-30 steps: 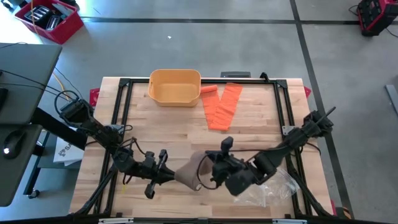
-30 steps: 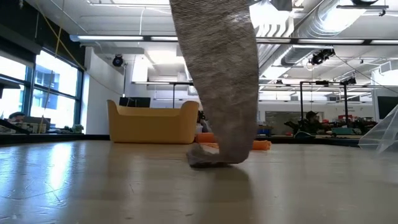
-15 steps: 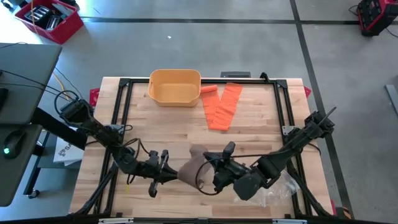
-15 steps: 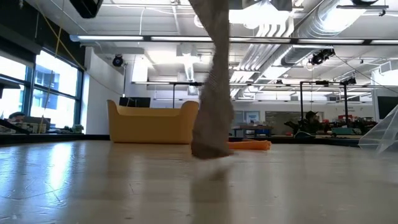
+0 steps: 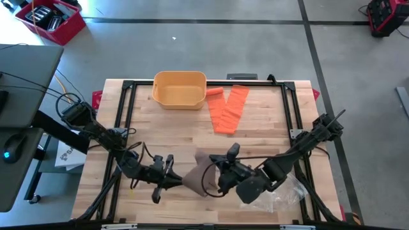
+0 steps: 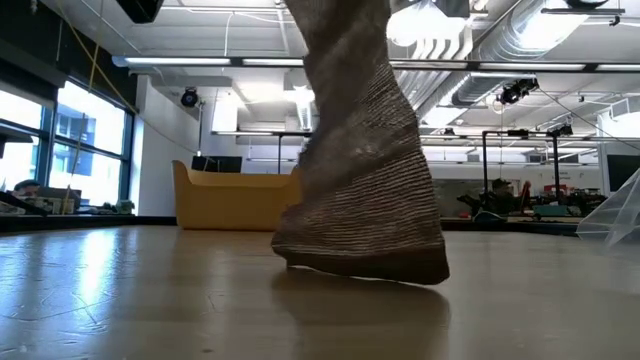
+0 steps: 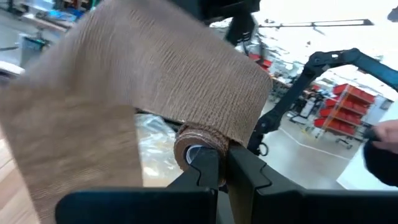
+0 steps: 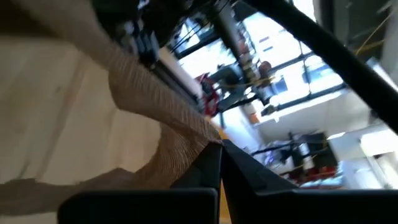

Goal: Roll bandage
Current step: Roll the brown bandage

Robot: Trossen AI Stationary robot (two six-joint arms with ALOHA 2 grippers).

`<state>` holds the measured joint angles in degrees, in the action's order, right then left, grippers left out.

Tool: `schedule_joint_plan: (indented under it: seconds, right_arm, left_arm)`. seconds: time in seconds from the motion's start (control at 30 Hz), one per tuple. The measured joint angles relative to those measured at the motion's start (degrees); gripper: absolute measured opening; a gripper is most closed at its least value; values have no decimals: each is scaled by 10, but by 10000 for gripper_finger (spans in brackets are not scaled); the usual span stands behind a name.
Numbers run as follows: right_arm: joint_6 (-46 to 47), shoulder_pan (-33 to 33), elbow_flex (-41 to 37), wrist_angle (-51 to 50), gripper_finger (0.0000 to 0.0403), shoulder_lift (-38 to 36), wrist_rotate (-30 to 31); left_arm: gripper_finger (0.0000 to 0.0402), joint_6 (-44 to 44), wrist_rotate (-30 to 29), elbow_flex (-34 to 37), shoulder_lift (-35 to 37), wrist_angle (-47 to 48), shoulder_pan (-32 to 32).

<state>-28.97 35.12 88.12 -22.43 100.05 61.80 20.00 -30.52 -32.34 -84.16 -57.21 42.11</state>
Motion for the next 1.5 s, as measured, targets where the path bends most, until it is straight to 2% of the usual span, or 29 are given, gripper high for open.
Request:
schedule_joint_plan:
  seconds: [0.2,0.33,0.53,0.67,0.83,1.07,1.2,1.33,1.5]
  right_arm:
    - [179,-12,0,-114,0,0,-62]
    - [260,-14,-22,-117,0,0,-100]
    - [324,2,-67,-54,0,0,-128]
    - [326,11,-75,10,0,0,-144]
    - [302,7,-55,50,18,0,-147]
    - [302,9,24,-41,130,-11,-154]
    - [226,13,47,-19,177,-12,-203]
    - [167,12,46,46,183,12,-218]
    - [124,5,46,101,170,41,-206]
  left_arm:
    - [5,-16,-1,0,0,-17,0]
    - [5,-66,-9,0,-1,-69,6]
    - [5,-144,-105,0,-1,-121,30]
    - [5,-184,-165,0,12,-127,44]
    - [5,-222,-198,0,40,-117,60]
    - [5,-202,-278,0,89,-5,92]
    - [5,-180,-288,0,100,24,100]
    - [5,-175,-289,0,100,28,100]
    - [5,-163,-292,0,99,38,100]
